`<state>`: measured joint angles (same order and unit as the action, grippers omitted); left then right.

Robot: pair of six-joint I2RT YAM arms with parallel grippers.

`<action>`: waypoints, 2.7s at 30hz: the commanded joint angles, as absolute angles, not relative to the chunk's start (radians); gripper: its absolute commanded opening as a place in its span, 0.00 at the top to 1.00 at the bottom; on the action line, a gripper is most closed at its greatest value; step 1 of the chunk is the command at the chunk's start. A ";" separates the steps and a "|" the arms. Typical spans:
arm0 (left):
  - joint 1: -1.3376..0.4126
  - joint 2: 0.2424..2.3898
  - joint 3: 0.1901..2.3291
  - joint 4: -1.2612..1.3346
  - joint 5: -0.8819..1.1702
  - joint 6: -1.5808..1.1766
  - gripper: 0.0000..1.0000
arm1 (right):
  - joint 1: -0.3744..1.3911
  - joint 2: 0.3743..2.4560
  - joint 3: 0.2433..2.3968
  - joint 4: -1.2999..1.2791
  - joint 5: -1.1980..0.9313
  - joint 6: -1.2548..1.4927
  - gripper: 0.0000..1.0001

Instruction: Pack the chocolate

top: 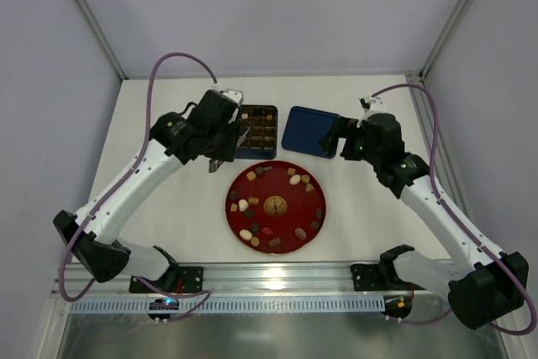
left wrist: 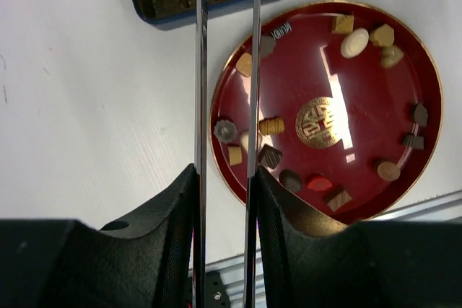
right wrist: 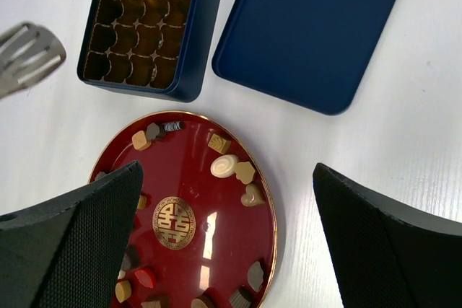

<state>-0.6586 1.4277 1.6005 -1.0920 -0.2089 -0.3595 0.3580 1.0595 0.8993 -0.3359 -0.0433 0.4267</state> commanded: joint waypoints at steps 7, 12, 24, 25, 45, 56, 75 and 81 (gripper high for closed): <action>-0.836 1.296 1.450 -1.233 -0.210 -0.495 0.64 | 0.356 1.038 0.890 -0.282 -0.058 0.445 0.00; -0.926 1.290 1.427 -1.295 -0.219 -0.537 0.62 | 0.356 1.042 0.887 -0.279 -0.061 0.449 0.00; -0.994 1.285 1.347 -1.328 -0.166 -0.566 0.61 | 0.356 1.045 0.881 -0.272 -0.066 0.453 0.00; -1.002 1.282 1.347 -1.331 -0.164 -0.569 0.61 | 0.357 1.046 0.882 -0.272 -0.066 0.451 0.00; -1.031 1.264 1.305 -1.404 -0.086 -0.574 0.61 | 0.356 1.040 0.854 -0.256 -0.063 0.459 0.00; -1.034 1.267 1.290 -1.422 -0.110 -0.578 0.61 | 0.356 1.032 0.844 -0.255 -0.063 0.463 0.00; -1.034 1.295 1.266 -1.410 -0.129 -0.572 0.61 | 0.356 1.020 0.828 -0.249 -0.058 0.463 0.00; -1.034 1.307 1.261 -1.399 -0.120 -0.568 0.61 | 0.356 1.016 0.824 -0.250 -0.057 0.463 0.00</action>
